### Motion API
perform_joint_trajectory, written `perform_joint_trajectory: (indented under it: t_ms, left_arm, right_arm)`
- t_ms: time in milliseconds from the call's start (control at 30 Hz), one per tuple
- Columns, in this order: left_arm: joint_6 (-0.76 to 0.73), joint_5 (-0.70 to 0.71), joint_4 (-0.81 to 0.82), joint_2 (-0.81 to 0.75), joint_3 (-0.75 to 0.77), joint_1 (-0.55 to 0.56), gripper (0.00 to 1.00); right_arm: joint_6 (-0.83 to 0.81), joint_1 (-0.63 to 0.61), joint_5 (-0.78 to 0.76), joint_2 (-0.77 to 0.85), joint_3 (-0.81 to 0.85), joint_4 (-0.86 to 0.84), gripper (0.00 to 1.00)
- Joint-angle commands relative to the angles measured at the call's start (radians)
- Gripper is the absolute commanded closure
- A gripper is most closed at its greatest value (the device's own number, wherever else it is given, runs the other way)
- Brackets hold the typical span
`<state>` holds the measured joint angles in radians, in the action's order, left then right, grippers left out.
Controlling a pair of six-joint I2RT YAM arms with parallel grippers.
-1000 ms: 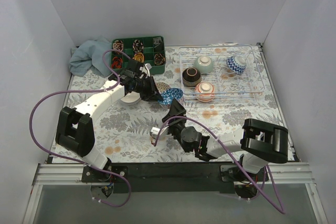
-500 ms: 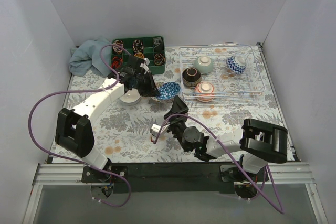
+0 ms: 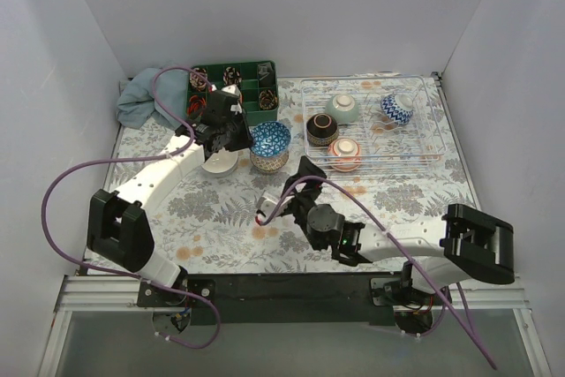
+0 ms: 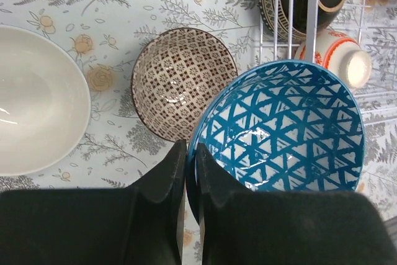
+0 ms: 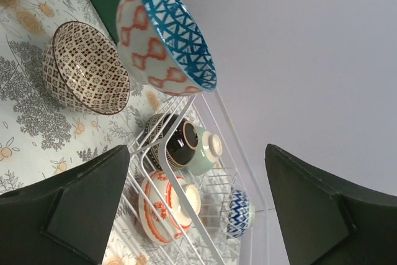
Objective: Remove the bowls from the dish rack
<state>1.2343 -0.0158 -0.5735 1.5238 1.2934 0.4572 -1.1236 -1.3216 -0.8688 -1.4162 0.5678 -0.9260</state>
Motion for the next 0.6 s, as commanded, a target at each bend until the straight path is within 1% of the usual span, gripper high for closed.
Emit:
perform_joint_trajectory:
  t_ms: [0,67,100,167,200,233,267,300,333,400,433,533,567]
  left_arm:
    - [-0.018,0.048,0.149,-0.048,-0.042,-0.005,1.00]
    - [-0.030,0.068,0.170,-0.036,-0.052,-0.005,1.00]
    - [-0.035,0.070,0.178,-0.022,-0.052,-0.005,1.00]
    - [-0.047,0.076,0.207,-0.008,-0.062,-0.005,1.00]
    - [-0.048,0.077,0.221,-0.004,-0.069,-0.005,1.00]
    - [-0.053,0.079,0.234,0.007,-0.075,-0.003,1.00]
    - [-0.059,0.079,0.257,0.013,-0.088,-0.005,1.00]
    - [-0.064,0.080,0.264,0.021,-0.089,-0.003,1.00]
    - [-0.068,0.080,0.267,0.038,-0.088,-0.005,1.00]
    - [-0.079,0.085,0.274,0.056,-0.083,-0.005,1.00]
    - [-0.084,0.088,0.277,0.068,-0.083,-0.005,1.00]
    - [-0.094,0.111,0.282,0.087,-0.086,-0.005,1.00]
    - [-0.099,0.115,0.284,0.102,-0.083,-0.005,1.00]
  right_arm:
    - [0.319,0.051,-0.021,0.097,0.069,0.247,0.02]
    - [0.393,0.076,-0.001,0.126,0.078,0.324,0.02]
    - [0.485,0.109,0.008,0.153,0.095,0.413,0.02]
    - [0.574,0.148,0.037,0.178,0.106,0.501,0.02]
    - [0.646,0.189,0.050,0.204,0.110,0.536,0.02]
    - [0.688,0.208,0.062,0.218,0.119,0.614,0.02]
    - [0.729,0.228,0.094,0.229,0.130,0.656,0.02]
    - [0.770,0.273,0.114,0.247,0.142,0.708,0.02]
    - [0.859,0.297,0.134,0.255,0.165,0.783,0.02]
    - [0.942,0.359,0.171,0.273,0.181,0.854,0.02]
    - [1.009,0.380,0.183,0.278,0.194,0.913,0.03]
    - [1.090,0.446,0.243,0.315,0.195,0.969,0.03]
    - [1.140,0.461,0.282,0.339,0.188,0.983,0.03]
